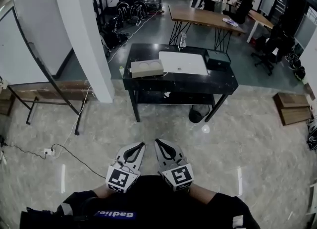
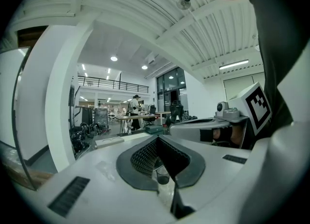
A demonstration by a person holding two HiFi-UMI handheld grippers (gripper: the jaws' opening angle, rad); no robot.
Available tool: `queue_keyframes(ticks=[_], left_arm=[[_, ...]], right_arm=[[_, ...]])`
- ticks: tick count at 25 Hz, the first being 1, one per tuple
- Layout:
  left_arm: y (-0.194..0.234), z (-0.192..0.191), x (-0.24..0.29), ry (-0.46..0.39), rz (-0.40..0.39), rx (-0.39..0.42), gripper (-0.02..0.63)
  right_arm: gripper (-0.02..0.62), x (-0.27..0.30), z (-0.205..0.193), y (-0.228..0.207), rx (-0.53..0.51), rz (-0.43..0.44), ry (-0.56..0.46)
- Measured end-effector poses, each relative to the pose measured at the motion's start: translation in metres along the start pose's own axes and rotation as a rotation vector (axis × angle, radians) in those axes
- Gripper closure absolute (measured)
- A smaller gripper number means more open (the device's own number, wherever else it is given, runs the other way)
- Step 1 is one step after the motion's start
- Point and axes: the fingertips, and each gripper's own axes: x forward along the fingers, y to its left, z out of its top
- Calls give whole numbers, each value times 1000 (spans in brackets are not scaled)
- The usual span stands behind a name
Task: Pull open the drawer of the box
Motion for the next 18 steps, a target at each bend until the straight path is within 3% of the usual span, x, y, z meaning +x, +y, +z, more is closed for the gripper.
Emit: queue_keyframes(ticks=[5,12,18], left_arm=[[-19,2,29,6,20,3,604],[-36,0,63,16,49,-5,604],[-26,-3,78,23,86,-18,604]], right_arm=[[597,-8,2,-33,-13,26,-44],[597,-17,-9,-66,32,67,8],[597,-4,-17,-85,44,80,29]])
